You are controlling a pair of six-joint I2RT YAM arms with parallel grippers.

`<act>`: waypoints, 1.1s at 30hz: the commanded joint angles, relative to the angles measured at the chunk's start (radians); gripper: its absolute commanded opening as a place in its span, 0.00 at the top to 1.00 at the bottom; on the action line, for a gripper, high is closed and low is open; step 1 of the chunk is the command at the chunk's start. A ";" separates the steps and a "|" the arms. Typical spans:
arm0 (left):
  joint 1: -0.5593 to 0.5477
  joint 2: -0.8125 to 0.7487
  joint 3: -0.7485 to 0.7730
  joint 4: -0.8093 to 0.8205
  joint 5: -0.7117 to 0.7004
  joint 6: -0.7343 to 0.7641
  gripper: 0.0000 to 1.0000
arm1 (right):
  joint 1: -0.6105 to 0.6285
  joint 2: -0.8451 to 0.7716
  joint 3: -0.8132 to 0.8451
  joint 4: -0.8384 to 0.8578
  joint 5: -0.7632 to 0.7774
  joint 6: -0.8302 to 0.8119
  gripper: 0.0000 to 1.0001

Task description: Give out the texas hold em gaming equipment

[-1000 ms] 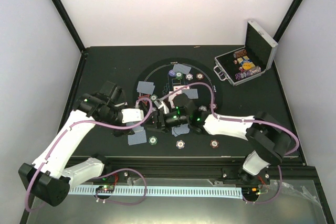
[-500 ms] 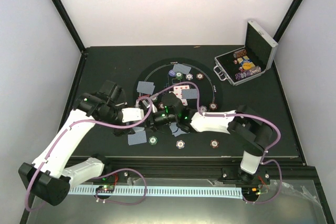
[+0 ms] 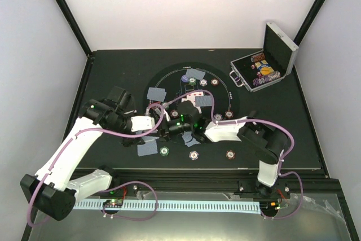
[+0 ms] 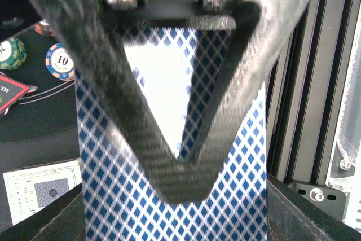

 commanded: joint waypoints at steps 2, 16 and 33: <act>0.002 -0.017 0.052 -0.033 0.029 0.002 0.98 | -0.059 -0.006 -0.085 -0.032 0.025 -0.011 0.47; 0.002 -0.023 0.009 0.005 0.014 -0.008 0.98 | -0.066 -0.164 -0.065 -0.145 0.018 -0.047 0.63; 0.002 -0.020 -0.005 0.021 0.013 -0.008 0.98 | -0.126 -0.256 -0.087 -0.339 0.017 -0.160 0.75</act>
